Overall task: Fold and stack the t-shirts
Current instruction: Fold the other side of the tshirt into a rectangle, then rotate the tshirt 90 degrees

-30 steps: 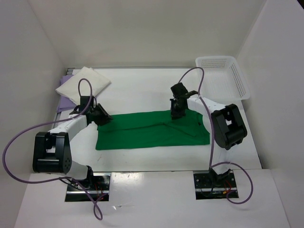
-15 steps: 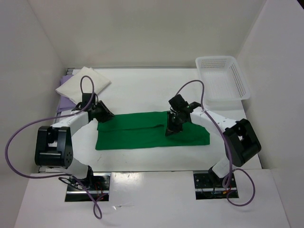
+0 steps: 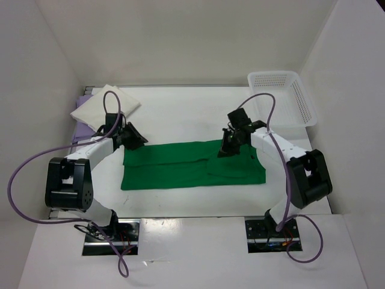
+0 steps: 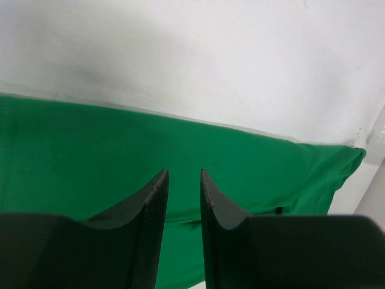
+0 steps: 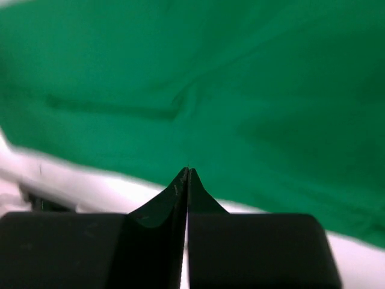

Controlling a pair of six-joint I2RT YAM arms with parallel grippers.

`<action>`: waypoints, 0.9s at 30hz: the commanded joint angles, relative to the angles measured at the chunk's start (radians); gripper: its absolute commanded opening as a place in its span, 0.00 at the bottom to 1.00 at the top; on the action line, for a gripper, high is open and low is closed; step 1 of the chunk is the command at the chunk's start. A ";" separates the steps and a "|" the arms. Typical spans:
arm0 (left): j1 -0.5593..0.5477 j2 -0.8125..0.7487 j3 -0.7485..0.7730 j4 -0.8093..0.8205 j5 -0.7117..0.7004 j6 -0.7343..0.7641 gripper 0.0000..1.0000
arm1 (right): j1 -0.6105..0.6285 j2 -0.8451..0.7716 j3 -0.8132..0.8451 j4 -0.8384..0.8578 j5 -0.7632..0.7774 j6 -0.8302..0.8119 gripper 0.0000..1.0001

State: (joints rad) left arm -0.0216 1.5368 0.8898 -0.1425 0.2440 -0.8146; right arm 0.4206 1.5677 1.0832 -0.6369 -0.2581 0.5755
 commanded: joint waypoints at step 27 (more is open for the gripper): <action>0.270 -0.257 -0.269 -0.040 0.046 -0.009 0.40 | -0.172 0.075 -0.049 0.135 0.269 0.046 0.00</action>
State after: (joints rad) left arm 0.2317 1.3571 0.6018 -0.1673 0.3042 -0.8413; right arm 0.2543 1.6810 1.0183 -0.4782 -0.0074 0.6338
